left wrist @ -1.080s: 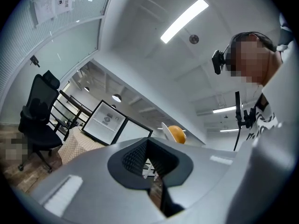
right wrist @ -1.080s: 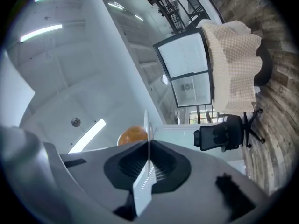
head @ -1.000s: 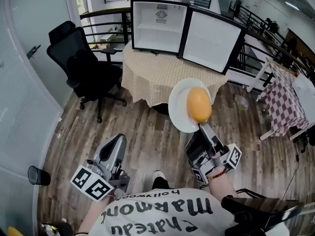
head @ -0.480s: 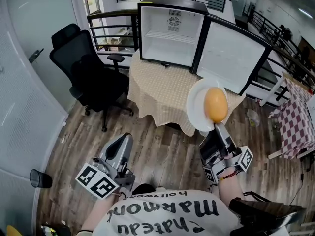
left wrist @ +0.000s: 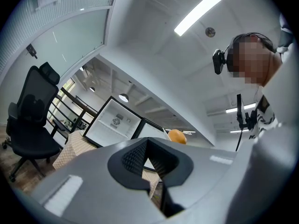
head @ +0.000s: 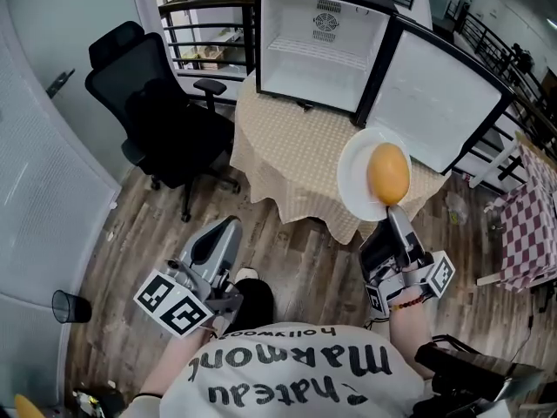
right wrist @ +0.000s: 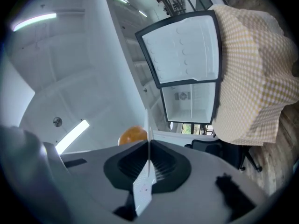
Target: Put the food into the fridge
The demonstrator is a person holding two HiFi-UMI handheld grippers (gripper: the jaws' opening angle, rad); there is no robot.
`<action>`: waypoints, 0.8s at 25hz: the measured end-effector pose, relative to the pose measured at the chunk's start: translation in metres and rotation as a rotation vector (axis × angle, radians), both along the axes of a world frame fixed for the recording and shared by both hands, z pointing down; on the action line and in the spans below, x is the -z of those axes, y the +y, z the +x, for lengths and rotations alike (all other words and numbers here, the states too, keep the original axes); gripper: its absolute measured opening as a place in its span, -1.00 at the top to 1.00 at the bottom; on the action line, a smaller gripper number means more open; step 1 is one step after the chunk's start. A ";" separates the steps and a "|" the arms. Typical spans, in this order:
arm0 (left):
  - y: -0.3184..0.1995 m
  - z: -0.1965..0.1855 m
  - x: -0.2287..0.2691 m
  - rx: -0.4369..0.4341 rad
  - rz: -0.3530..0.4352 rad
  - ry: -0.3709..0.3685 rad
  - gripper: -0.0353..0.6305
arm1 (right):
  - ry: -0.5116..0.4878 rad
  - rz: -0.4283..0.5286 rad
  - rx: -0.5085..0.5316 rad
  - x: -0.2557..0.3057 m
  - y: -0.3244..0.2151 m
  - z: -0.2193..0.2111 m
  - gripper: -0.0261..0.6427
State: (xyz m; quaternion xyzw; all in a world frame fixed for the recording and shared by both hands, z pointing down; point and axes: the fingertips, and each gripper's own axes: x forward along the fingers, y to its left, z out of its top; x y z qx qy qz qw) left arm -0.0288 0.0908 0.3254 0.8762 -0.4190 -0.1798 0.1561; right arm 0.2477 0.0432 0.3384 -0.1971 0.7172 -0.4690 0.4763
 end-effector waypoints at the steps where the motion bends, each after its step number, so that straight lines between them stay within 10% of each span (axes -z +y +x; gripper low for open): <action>1: -0.009 -0.003 -0.001 -0.004 -0.002 -0.002 0.88 | 0.007 -0.006 -0.006 -0.002 -0.009 -0.002 0.84; 20: -0.241 -0.106 0.029 -0.226 0.055 -0.044 0.88 | -0.037 -0.077 -0.311 0.007 -0.179 -0.066 0.84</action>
